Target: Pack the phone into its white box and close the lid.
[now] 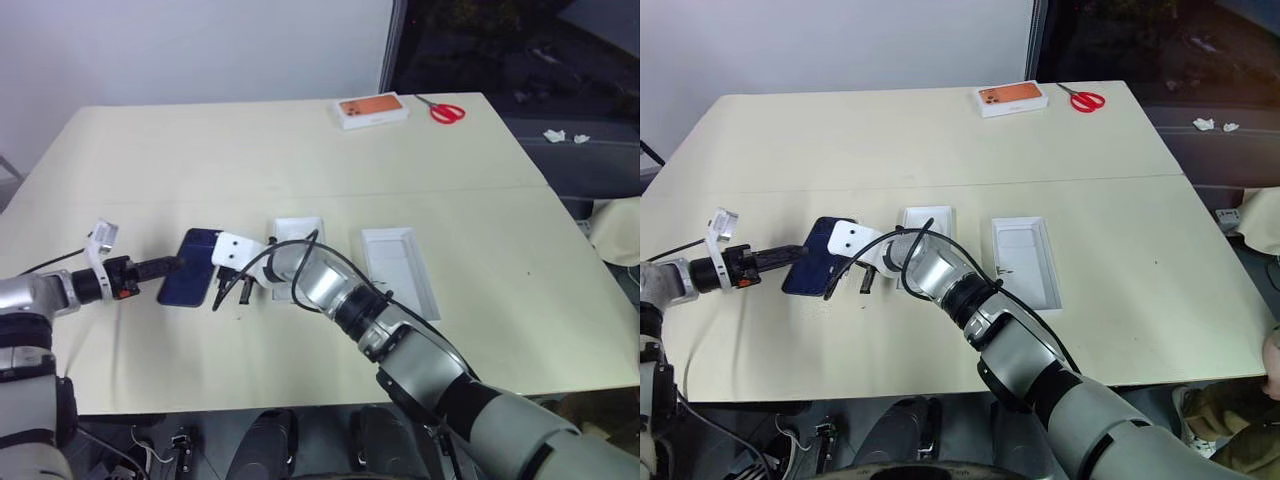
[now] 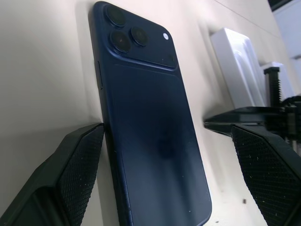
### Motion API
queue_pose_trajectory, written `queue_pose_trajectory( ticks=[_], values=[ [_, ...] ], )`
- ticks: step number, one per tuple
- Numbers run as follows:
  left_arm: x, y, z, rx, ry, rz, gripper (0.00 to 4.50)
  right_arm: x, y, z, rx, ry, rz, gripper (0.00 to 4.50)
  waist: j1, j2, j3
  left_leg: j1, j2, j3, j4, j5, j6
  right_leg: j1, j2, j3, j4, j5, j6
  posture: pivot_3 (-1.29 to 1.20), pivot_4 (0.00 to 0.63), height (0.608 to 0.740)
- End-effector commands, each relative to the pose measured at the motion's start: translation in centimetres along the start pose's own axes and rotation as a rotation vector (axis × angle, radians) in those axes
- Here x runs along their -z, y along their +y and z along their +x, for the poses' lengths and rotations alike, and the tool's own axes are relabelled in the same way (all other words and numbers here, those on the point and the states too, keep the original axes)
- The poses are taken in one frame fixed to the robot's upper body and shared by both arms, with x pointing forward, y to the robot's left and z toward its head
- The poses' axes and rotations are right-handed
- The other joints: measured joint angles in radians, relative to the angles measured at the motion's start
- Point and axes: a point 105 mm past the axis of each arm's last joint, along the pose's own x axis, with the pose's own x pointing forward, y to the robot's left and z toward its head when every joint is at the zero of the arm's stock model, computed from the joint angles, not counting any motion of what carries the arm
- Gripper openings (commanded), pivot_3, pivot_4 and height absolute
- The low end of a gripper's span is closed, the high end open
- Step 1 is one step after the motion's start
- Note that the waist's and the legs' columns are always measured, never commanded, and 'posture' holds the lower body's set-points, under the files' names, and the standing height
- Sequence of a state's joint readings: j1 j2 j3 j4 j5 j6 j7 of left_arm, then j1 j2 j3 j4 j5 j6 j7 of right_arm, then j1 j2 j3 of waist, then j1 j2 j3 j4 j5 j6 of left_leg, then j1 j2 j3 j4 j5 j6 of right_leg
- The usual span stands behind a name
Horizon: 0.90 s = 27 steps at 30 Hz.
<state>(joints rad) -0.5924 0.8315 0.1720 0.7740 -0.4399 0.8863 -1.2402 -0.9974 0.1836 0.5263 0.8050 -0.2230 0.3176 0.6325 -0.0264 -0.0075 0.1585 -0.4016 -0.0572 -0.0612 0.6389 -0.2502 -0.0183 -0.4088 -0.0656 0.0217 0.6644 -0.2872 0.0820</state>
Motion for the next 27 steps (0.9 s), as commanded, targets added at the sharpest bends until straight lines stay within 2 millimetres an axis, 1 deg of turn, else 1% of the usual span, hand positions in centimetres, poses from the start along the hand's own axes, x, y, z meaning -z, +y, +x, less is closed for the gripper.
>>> queue_pose_trajectory(
  ticks=[1, 4, 8, 13, 17, 20, 27],
  values=[
    [5.1, 0.2, 2.6, 0.017, 0.178, -0.139, 4.5, -3.8, 1.1, 0.7, -0.025, -0.086, -0.038, 0.07, 0.006, 0.0, 0.0, 0.001, 0.0, 0.0, 0.0, 0.0, 0.0, 0.001, 0.0, 0.0, 0.0, 0.0, 0.0, 0.0, 0.15, 0.74],
    [5.3, -0.1, 2.9, 0.019, 0.191, -0.136, 4.5, -3.7, 1.1, 0.7, -0.025, -0.086, -0.041, 0.07, 0.01, 0.0, 0.0, 0.002, -0.001, 0.0, 0.0, -0.001, 0.001, 0.002, 0.0, 0.0, 0.0, 0.0, 0.0, 0.0, 0.15, 0.74],
    [6.2, -0.8, 3.9, 0.019, 0.234, -0.122, 4.5, -3.9, 1.2, 0.7, -0.026, -0.09, -0.047, 0.07, 0.009, 0.002, -0.002, 0.005, -0.001, 0.0, -0.001, -0.001, 0.001, 0.004, 0.0, 0.001, 0.0, 0.0, 0.0, 0.0, 0.15, 0.74],
    [5.4, -2.0, 4.5, 0.071, 0.177, -0.187, 4.5, -3.6, 1.1, 0.7, -0.023, -0.084, -0.054, 0.07, 0.011, 0.004, -0.003, 0.01, -0.001, 0.0, -0.003, -0.001, 0.002, 0.008, -0.001, 0.001, -0.001, 0.0, 0.0, 0.0, 0.15, 0.74],
    [4.9, -2.4, 4.7, 0.087, 0.14, -0.231, 4.5, -3.5, 1.0, 0.6, -0.02, -0.083, -0.055, 0.07, 0.011, 0.004, -0.003, 0.01, -0.001, 0.0, -0.003, -0.001, 0.002, 0.008, -0.001, 0.001, -0.001, 0.0, 0.0, 0.0, 0.15, 0.74],
    [4.8, -2.3, 4.5, 0.073, 0.148, -0.211, 4.5, -3.2, 0.9, 0.6, -0.018, -0.077, -0.068, 0.07, 0.01, 0.004, -0.003, 0.01, -0.001, 0.0, -0.003, -0.001, 0.002, 0.008, -0.001, 0.001, -0.002, 0.0, 0.0, 0.0, 0.15, 0.74],
    [4.4, -1.6, 3.8, 0.052, 0.087, -0.261, 4.5, -3.2, 0.9, 0.4, -0.016, -0.081, -0.068, 0.07, 0.007, 0.004, -0.003, 0.01, -0.001, 0.0, -0.004, -0.001, 0.001, 0.007, -0.001, 0.001, -0.002, 0.0, 0.0, 0.0, 0.15, 0.74]
  ],
)
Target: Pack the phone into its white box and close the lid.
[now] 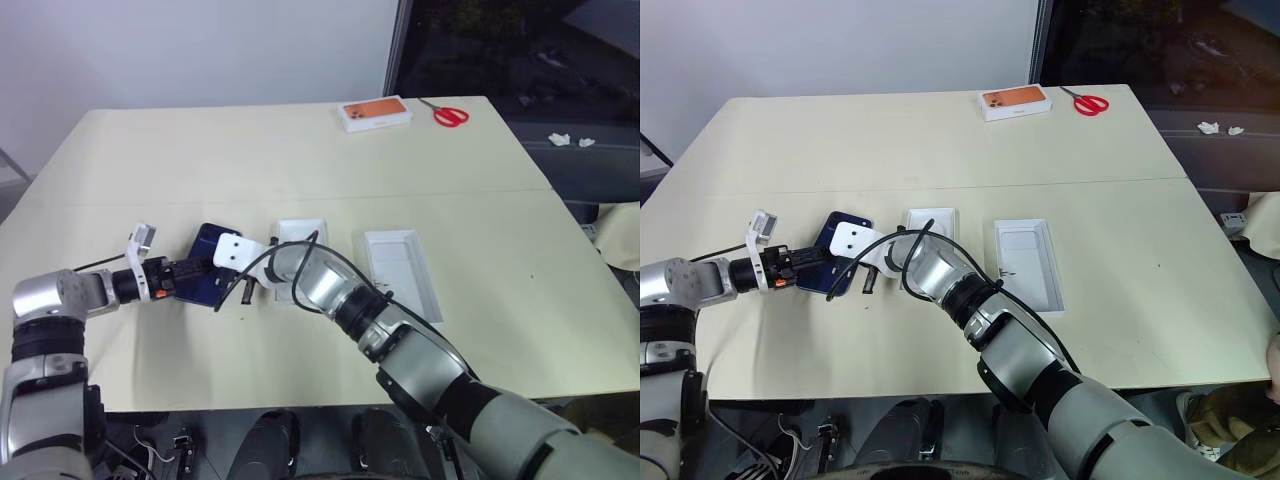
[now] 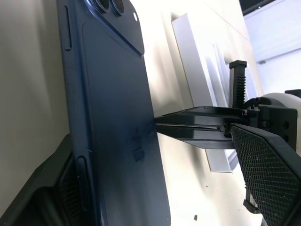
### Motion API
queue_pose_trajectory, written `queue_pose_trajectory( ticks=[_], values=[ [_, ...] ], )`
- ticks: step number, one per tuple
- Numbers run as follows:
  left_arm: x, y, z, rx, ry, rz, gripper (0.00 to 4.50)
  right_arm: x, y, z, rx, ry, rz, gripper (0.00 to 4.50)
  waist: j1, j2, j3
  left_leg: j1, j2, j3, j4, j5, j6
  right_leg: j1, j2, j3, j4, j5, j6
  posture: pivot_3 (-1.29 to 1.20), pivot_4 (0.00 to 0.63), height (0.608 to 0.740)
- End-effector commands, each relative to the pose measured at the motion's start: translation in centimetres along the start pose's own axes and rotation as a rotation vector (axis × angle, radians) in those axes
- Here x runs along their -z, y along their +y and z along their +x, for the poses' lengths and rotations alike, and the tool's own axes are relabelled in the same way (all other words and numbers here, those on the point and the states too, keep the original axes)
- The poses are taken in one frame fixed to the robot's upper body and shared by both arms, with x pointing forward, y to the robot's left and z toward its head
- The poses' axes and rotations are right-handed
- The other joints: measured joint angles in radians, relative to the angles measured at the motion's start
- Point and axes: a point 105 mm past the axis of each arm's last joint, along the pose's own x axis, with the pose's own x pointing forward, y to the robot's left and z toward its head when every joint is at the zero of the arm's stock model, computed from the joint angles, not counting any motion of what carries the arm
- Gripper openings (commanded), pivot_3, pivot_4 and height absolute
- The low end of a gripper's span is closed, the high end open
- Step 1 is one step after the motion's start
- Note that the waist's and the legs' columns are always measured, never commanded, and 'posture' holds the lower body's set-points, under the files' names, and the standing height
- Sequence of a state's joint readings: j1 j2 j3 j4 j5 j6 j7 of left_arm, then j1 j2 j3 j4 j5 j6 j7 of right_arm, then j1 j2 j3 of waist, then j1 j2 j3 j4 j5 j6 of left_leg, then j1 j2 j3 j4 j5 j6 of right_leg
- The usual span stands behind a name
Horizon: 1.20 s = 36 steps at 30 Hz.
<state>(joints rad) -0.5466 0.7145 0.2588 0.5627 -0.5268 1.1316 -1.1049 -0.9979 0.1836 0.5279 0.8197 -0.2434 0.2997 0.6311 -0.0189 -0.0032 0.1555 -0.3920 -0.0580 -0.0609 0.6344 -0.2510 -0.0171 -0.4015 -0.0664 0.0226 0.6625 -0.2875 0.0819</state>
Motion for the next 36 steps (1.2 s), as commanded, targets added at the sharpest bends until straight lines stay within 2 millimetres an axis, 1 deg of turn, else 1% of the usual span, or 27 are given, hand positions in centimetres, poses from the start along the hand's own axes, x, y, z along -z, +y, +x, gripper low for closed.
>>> queue_pose_trajectory(
  ticks=[1, 3, 6, 15, 17, 18, 20, 21, 25, 27, 28, 30, 31, 33, 35, 36],
  values=[
    [3.3, 1.8, 0.7, -0.048, 0.069, -0.144, 4.24, -3.5, 0.9, 0.3, -0.019, -0.091, -0.048, 0.02, 0.0, 0.0, 0.0, 0.0, 0.0, 0.0, 0.0, 0.0, 0.0, 0.0, 0.0, 0.0, 0.0, 0.0, 0.0, 0.0, 0.15, 0.74],
    [3.4, 2.0, 0.6, -0.047, 0.059, -0.145, 3.69, -3.3, 0.8, 0.3, -0.016, -0.086, -0.057, 0.0, -0.002, 0.0, 0.0, 0.0, 0.0, 0.0, 0.0, 0.0, 0.0, 0.0, 0.0, 0.0, 0.0, 0.0, 0.0, 0.0, 0.15, 0.74],
    [3.5, 1.9, 0.4, -0.044, 0.055, -0.155, 2.27, -3.2, 0.8, 0.3, -0.017, -0.085, -0.058, 0.0, -0.007, -0.001, 0.0, 0.0, 0.0, 0.001, -0.002, 0.0, 0.0, -0.001, 0.0, 0.001, -0.001, 0.0, 0.0, 0.0, 0.15, 0.74],
    [4.2, 2.0, 0.2, -0.042, 0.056, -0.201, 2.27, -3.0, 0.7, 0.3, -0.011, -0.083, -0.059, 0.0, -0.017, -0.001, 0.0, 0.0, 0.001, 0.001, -0.003, 0.001, -0.001, -0.002, 0.0, 0.0, -0.001, 0.0, -0.001, 0.0, 0.15, 0.74],
    [4.3, 2.0, 0.2, -0.039, 0.054, -0.211, 1.74, -2.9, 0.7, 0.3, -0.012, -0.081, -0.06, 0.0, -0.02, -0.001, 0.0, 0.0, 0.001, 0.0, -0.003, 0.001, -0.001, -0.002, 0.0, 0.0, -0.001, 0.0, -0.001, 0.0, 0.15, 0.74],
    [4.3, 2.0, 0.2, -0.039, 0.052, -0.214, 1.4, -2.9, 0.7, 0.3, -0.013, -0.08, -0.06, 0.0, -0.021, -0.001, 0.0, 0.0, 0.001, 0.0, -0.003, 0.001, -0.001, -0.002, 0.0, 0.0, -0.001, 0.0, -0.001, 0.0, 0.15, 0.74],
    [4.3, 2.0, 0.2, -0.039, 0.05, -0.219, 0.41, -2.8, 0.7, 0.3, -0.013, -0.08, -0.06, 0.0, -0.023, -0.001, 0.0, 0.0, 0.001, 0.0, -0.004, 0.001, -0.001, -0.002, 0.0, 0.0, -0.001, 0.0, -0.001, 0.0, 0.15, 0.74],
    [4.3, 1.9, 0.2, -0.035, 0.049, -0.221, 0.03, -2.8, 0.8, 0.3, -0.014, -0.08, -0.062, 0.0, -0.025, -0.001, 0.0, 0.0, 0.001, 0.0, -0.004, 0.001, -0.002, -0.002, 0.0, 0.0, 0.0, 0.0, -0.001, 0.0, 0.15, 0.74],
    [4.5, 1.3, 0.0, 0.003, 0.05, -0.23, 0.03, -2.9, 0.6, 0.1, -0.01, -0.086, -0.066, 0.0, -0.026, -0.001, -0.001, 0.0, 0.002, 0.0, -0.004, 0.001, -0.002, -0.003, 0.0, 0.0, 0.0, -0.001, -0.001, 0.0, 0.15, 0.74],
    [5.0, 1.3, -0.2, 0.0, 0.066, -0.184, 0.03, -3.5, 0.5, -0.2, -0.018, -0.124, -0.024, 0.0, -0.027, -0.001, -0.001, 0.0, 0.002, 0.0, -0.005, 0.001, -0.002, -0.003, 0.0, 0.001, -0.001, -0.001, -0.001, 0.0, 0.15, 0.74],
    [5.3, 1.3, -0.3, 0.0, 0.07, -0.178, 0.03, -4.3, 0.6, -0.4, -0.036, -0.173, 0.028, 0.0, -0.028, -0.001, -0.001, 0.0, 0.002, 0.001, -0.005, 0.001, -0.002, -0.003, 0.0, 0.001, -0.001, -0.001, -0.001, 0.0, 0.15, 0.74],
    [5.3, 0.9, -0.4, 0.045, 0.031, -0.204, 0.03, -6.2, 0.4, -1.5, -0.079, -0.305, 0.164, 0.0, -0.027, -0.002, 0.0, 0.0, 0.002, 0.001, -0.005, 0.001, -0.002, -0.003, 0.0, 0.001, -0.001, -0.001, -0.002, 0.0, 0.15, 0.74],
    [5.1, 0.7, -0.6, 0.06, 0.009, -0.203, 0.03, -6.8, 0.3, -2.0, -0.094, -0.35, 0.204, 0.0, -0.027, -0.002, 0.0, 0.0, 0.002, 0.001, -0.005, 0.001, -0.002, -0.003, 0.0, 0.001, -0.001, -0.001, -0.002, 0.0, 0.15, 0.74],
    [4.4, 0.6, -1.0, 0.083, -0.056, -0.232, 0.03, -8.0, 0.3, -3.4, -0.18, -0.439, 0.352, 0.0, -0.027, -0.002, 0.001, -0.001, 0.003, 0.001, -0.005, 0.001, -0.002, -0.004, 0.0, 0.001, -0.001, -0.001, -0.002, 0.0, 0.15, 0.74],
    [3.8, 0.6, -1.3, 0.098, -0.109, -0.249, 0.03, -8.6, 0.1, -4.5, -0.236, -0.491, 0.45, 0.0, -0.026, -0.002, 0.001, -0.002, 0.003, 0.001, -0.005, 0.001, -0.003, -0.004, 0.0, 0.001, -0.001, -0.001, -0.002, 0.0, 0.15, 0.74],
    [3.6, 0.6, -1.4, 0.106, -0.135, -0.257, 0.01, -9.0, -0.1, -5.2, -0.249, -0.52, 0.488, 0.25, -0.025, -0.003, 0.001, -0.001, 0.003, 0.001, -0.005, 0.001, -0.003, -0.004, 0.0, 0.0, -0.001, -0.001, -0.002, 0.0, 0.15, 0.74]
  ],
)
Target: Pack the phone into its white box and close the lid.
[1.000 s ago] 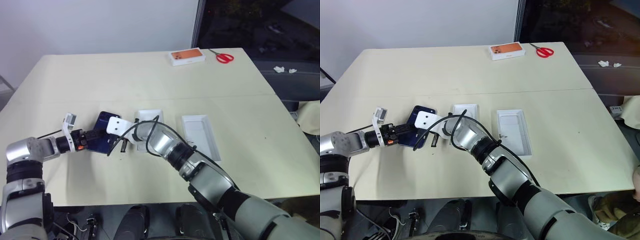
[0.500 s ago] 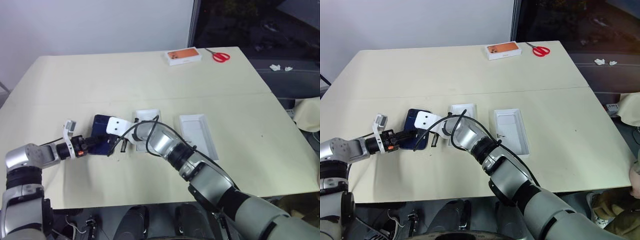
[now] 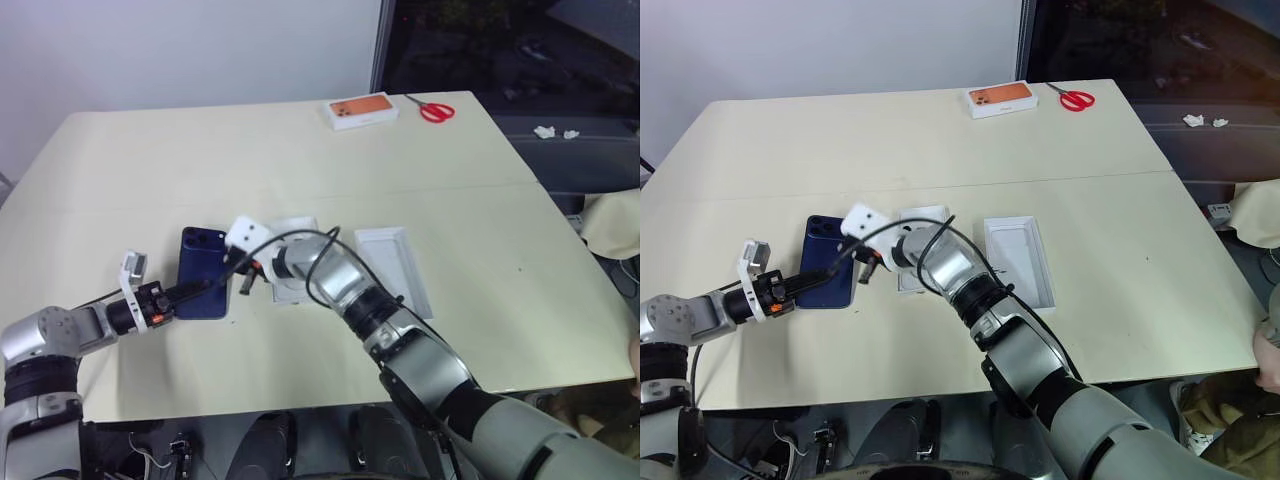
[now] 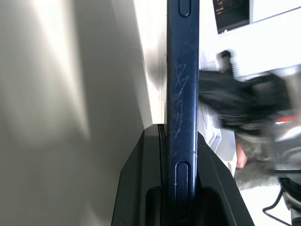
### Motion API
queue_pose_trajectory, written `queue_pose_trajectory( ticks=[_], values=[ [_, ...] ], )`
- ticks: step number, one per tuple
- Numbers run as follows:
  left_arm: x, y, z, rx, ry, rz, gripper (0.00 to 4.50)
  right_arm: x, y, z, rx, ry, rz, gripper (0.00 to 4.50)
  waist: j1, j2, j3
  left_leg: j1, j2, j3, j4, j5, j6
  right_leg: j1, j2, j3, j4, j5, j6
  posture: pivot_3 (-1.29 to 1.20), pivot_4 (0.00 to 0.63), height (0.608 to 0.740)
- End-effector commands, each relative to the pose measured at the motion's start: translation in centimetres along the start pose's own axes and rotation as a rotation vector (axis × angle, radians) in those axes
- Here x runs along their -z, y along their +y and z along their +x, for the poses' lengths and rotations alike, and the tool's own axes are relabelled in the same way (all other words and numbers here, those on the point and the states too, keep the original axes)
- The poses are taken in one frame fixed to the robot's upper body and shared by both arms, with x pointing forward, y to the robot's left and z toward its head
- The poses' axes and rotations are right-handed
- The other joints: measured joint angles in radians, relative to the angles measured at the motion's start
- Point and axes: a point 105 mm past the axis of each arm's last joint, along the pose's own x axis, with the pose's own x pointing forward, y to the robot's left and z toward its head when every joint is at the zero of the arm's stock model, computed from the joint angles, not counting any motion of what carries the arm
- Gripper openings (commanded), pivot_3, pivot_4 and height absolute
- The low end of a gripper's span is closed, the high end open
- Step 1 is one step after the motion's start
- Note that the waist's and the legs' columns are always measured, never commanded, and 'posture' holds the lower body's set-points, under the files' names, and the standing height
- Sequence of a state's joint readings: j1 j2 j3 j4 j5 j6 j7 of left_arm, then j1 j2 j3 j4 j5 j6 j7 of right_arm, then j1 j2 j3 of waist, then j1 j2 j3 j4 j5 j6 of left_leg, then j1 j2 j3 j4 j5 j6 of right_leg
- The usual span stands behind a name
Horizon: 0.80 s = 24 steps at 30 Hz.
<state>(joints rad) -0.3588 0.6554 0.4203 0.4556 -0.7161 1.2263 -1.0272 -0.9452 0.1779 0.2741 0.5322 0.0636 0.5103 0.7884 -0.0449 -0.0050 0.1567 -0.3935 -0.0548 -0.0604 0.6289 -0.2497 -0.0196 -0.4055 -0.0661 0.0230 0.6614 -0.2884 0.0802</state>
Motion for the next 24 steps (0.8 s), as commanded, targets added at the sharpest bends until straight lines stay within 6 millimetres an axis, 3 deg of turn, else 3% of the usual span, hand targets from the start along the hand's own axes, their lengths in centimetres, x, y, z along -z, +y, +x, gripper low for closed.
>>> queue_pose_trajectory(
  ticks=[1, 3, 6, 11, 14, 19, 24],
  values=[
    [0.1, 0.3, -0.3, 0.025, -0.063, -0.084, 0.0, -3.8, 2.8, 0.0, -0.125, -0.156, 0.113, 0.52, 0.001, -0.001, 0.0, 0.0, 0.0, 0.0, 0.0, 0.0, 0.0, 0.0, 0.0, 0.0, 0.0, 0.0, 0.0, 0.0, 0.15, 0.74],
    [-1.2, -0.3, -0.6, 0.069, -0.145, -0.098, 0.0, -3.8, 2.4, -1.5, -0.105, -0.132, 0.024, 1.23, 0.001, -0.001, 0.0, 0.0, 0.0, 0.0, 0.0, 0.0, 0.0, 0.0, 0.0, 0.0, 0.0, 0.0, 0.0, 0.0, 0.15, 0.74],
    [-2.2, -1.6, -0.8, 0.128, -0.211, -0.078, 0.0, -2.0, 2.3, -3.9, -0.139, -0.023, -0.092, 2.78, 0.004, -0.002, 0.0, -0.001, 0.0, 0.0, 0.0, 0.0, 0.0, -0.001, 0.0, 0.0, 0.0, 0.0, 0.0, 0.0, 0.15, 0.74],
    [-2.8, -3.5, -0.6, 0.167, -0.259, -0.03, 0.0, 1.0, 1.2, -7.6, -0.166, 0.146, -0.257, 2.78, 0.004, -0.011, 0.002, -0.005, 0.0, 0.0, 0.002, 0.0, 0.0, -0.002, 0.0, -0.001, -0.001, 0.0, 0.0, 0.0, 0.15, 0.74],
    [-2.1, -4.2, -0.1, 0.172, -0.234, -0.009, 0.0, 3.5, 0.9, -9.8, -0.186, 0.265, -0.358, 2.78, 0.002, -0.011, 0.002, -0.015, 0.0, 0.0, 0.003, 0.001, -0.001, -0.009, 0.0, -0.001, 0.0, 0.0, 0.0, 0.0, 0.15, 0.74],
    [-2.1, -4.6, 0.0, 0.173, -0.24, -0.003, 0.0, 5.1, 1.3, -10.8, -0.218, 0.321, -0.369, 2.78, -0.004, -0.012, 0.003, -0.015, 0.002, 0.001, 0.002, 0.002, -0.003, -0.011, 0.002, -0.001, 0.001, 0.0, 0.0, 0.0, 0.15, 0.74],
    [-2.2, -5.2, 0.4, 0.179, -0.23, 0.013, 0.0, 6.2, 0.4, -10.6, -0.182, 0.372, -0.409, 2.78, 0.005, -0.013, 0.003, -0.015, 0.003, 0.0, 0.003, 0.002, -0.004, -0.011, 0.002, -0.002, 0.002, 0.0, 0.0, 0.0, 0.15, 0.74]
  ],
)
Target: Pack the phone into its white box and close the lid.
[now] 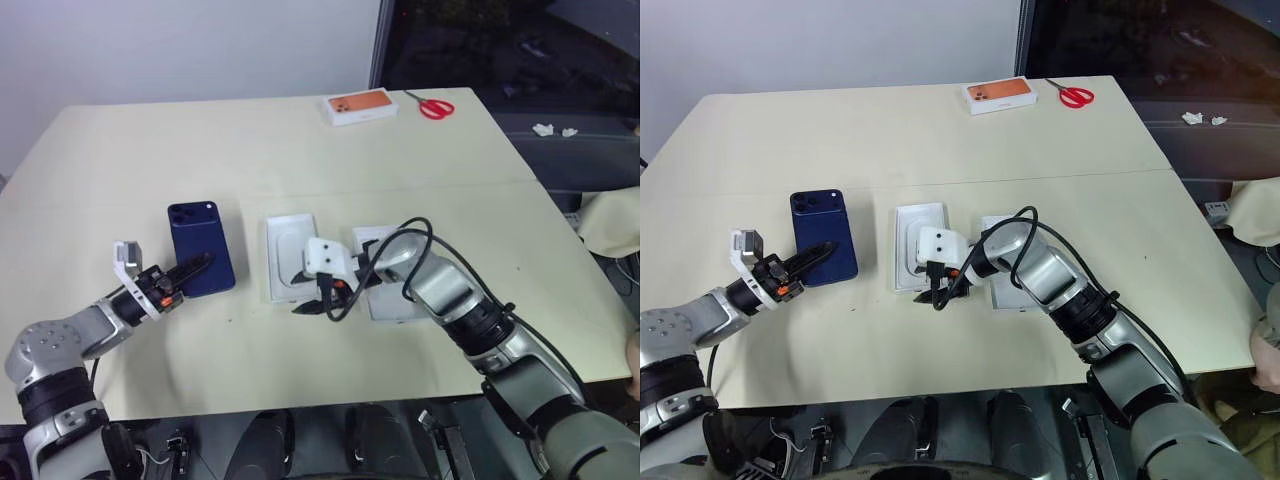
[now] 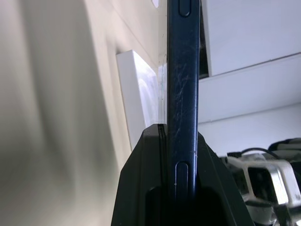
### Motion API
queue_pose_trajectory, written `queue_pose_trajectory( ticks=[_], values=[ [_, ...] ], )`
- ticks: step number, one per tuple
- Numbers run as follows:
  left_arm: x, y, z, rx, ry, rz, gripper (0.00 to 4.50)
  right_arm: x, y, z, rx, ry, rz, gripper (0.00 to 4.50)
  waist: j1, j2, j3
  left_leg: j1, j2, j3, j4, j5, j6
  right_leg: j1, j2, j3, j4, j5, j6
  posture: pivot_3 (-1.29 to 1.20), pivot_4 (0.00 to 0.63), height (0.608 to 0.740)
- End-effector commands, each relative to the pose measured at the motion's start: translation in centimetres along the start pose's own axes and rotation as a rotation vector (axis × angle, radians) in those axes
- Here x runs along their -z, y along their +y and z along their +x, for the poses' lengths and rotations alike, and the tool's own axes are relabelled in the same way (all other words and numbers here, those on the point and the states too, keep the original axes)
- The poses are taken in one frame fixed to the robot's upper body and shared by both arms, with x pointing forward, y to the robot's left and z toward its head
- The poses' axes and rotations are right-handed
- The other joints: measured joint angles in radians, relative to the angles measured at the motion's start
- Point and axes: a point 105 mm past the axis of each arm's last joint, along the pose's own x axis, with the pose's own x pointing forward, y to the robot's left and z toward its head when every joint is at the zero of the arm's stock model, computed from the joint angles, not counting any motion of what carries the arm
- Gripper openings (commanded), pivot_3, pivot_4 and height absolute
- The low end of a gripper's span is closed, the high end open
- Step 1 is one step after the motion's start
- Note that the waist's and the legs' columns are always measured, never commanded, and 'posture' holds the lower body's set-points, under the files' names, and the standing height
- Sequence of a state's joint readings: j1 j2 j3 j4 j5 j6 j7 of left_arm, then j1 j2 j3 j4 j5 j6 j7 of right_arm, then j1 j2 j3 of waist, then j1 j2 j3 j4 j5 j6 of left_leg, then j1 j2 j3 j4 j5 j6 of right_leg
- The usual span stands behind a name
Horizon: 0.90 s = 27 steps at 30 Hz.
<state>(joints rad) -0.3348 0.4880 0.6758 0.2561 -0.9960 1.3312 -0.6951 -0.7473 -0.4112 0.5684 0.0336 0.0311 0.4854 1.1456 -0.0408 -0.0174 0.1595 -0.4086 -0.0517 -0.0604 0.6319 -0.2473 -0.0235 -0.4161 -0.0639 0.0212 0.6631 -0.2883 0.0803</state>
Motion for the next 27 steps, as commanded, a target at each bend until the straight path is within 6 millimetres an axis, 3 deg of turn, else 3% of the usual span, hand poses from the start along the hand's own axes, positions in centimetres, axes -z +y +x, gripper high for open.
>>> queue_pose_trajectory(
  ticks=[1, 12, 15, 17, 27],
  values=[
    [-0.8, -2.0, 0.2, 0.067, -0.015, 0.059, 0.0, -0.5, -0.5, 0.2, 0.025, -0.005, -0.033, 2.78, 0.002, -0.001, 0.001, 0.0, 0.0, 0.0, 0.0, 0.0, 0.0, 0.0, 0.0, 0.0, 0.0, 0.0, 0.0, 0.0, 0.15, 0.74],
    [-0.6, -2.5, 0.6, 0.074, -0.013, 0.068, 0.0, 0.9, -0.6, 0.4, 0.025, 0.041, -0.027, 2.78, 0.003, -0.004, 0.002, 0.0, -0.001, 0.0, 0.0, 0.0, 0.0, 0.0, 0.0, 0.0, 0.0, 0.0, 0.0, 0.0, 0.15, 0.74],
    [-0.4, -2.5, 0.7, 0.075, -0.008, 0.06, 0.0, 1.0, -0.4, 0.5, 0.018, 0.044, -0.028, 1.92, 0.002, -0.004, 0.002, 0.0, -0.001, 0.0, 0.0, 0.0, 0.0, 0.0, 0.0, 0.0, 0.0, 0.0, 0.0, 0.0, 0.15, 0.74],
    [-0.4, -2.7, 0.8, 0.08, -0.006, 0.06, 0.0, 1.0, -0.6, 0.6, 0.025, 0.046, -0.03, 0.98, 0.0, -0.004, 0.002, 0.0, -0.001, 0.0, 0.0, 0.0, 0.0, 0.0, 0.0, 0.0, 0.0, 0.0, 0.0, 0.0, 0.15, 0.74],
    [-0.4, -2.8, 0.9, 0.078, 0.0, 0.054, 0.0, 0.6, -0.5, 0.7, 0.025, 0.023, -0.007, 0.98, 0.0, -0.004, 0.002, 0.0, 0.0, 0.0, 0.0, 0.0, 0.0, 0.001, 0.0, 0.0, 0.0, 0.0, 0.0, 0.0, 0.15, 0.74]
  ],
)
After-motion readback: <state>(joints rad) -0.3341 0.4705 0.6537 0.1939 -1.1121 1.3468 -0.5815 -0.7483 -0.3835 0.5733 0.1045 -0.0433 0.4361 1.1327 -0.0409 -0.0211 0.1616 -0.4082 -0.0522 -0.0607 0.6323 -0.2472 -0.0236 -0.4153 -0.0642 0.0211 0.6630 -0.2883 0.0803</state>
